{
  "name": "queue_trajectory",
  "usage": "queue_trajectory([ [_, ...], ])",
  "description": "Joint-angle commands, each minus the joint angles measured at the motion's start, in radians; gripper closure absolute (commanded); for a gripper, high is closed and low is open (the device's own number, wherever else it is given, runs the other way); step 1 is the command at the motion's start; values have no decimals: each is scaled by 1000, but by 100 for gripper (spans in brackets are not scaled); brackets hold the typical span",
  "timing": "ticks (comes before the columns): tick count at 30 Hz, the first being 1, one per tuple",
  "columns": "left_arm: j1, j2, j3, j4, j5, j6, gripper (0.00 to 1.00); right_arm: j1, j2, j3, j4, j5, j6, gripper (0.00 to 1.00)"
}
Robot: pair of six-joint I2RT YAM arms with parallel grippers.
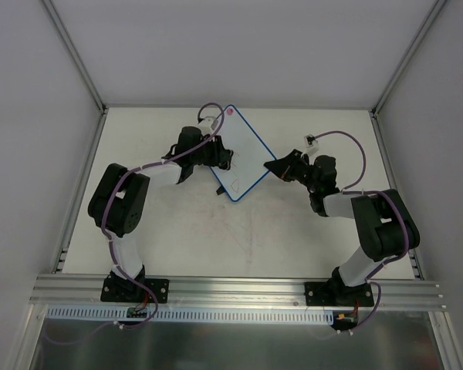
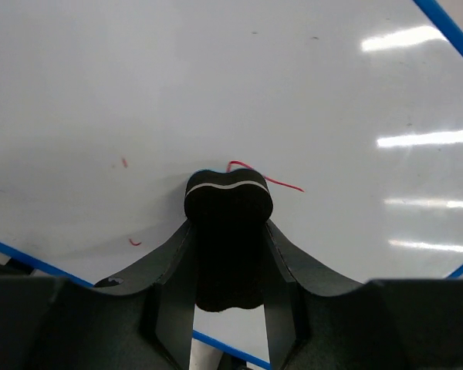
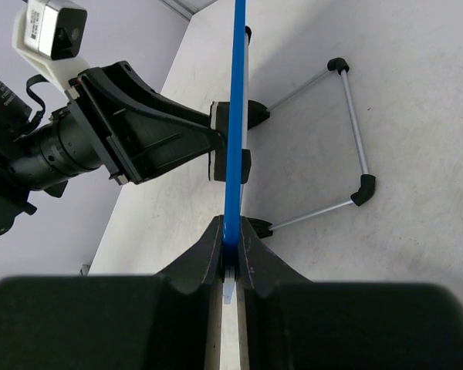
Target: Erase the whiteboard
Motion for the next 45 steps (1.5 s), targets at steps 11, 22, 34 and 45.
queue_trajectory([
  [11, -175, 9, 58, -68, 206, 226, 100, 19, 11, 38, 36, -56, -45, 100],
  [22, -211, 35, 112, -140, 85, 272, 100, 19, 9, 39, 36, -58, -45, 100],
  [34, -24, 133, 167, -109, 62, 63, 100, 19, 6, 38, 36, -59, -45, 100],
  [45, 85, 128, 121, -149, -47, -82, 100, 19, 2, 36, 37, -59, -42, 100],
])
